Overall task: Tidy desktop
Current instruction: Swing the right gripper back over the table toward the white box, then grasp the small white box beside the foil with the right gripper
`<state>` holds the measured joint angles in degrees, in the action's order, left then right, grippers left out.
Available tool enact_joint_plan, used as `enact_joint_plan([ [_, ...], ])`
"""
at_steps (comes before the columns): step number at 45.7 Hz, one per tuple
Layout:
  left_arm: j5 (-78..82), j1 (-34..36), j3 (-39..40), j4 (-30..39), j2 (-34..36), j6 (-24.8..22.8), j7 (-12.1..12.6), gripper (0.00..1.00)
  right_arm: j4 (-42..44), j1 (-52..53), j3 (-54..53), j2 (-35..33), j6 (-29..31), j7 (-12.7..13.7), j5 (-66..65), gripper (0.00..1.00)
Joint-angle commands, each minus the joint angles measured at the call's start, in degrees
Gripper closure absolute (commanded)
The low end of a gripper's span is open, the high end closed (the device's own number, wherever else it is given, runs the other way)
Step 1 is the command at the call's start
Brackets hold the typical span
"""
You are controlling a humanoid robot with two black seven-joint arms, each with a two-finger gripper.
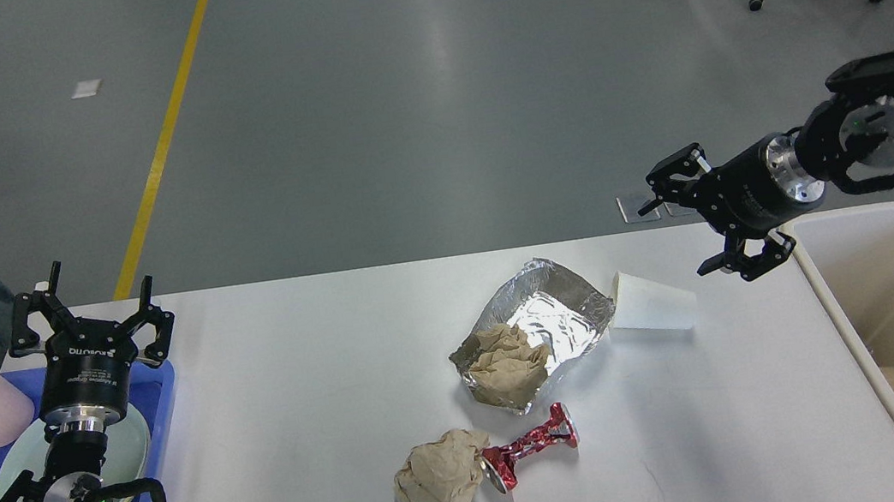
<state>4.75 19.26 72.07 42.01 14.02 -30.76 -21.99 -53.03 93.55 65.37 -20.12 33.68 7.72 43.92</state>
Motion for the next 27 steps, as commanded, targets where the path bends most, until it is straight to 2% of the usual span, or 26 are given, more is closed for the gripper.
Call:
enact_joint_plan([
  [1, -0.01, -0.01, 0.0, 0.0, -0.04, 0.0, -0.07, 0.04, 1.52, -6.7, -0.24, 0.16, -9.49, 0.01, 14.69, 0.0],
  [6, -0.01, -0.01, 0.0, 0.0, -0.04, 0.0, -0.07, 0.04, 2.66, -10.92, -1.64, 3.06, -14.6, 0.1, 16.28, 0.0],
  [15, -0.01, -0.01, 0.0, 0.0, -0.04, 0.0, -0.07, 0.04, 13.55, -21.99, -10.6, 5.7, -15.83, 1.15, 16.28, 0.0],
  [27, -0.01, -0.01, 0.0, 0.0, 0.04, 0.0, -0.07, 0.04, 22.53, -30.79, -21.06, 9.74, -24.45, 6.86, 16.37, 0.01],
])
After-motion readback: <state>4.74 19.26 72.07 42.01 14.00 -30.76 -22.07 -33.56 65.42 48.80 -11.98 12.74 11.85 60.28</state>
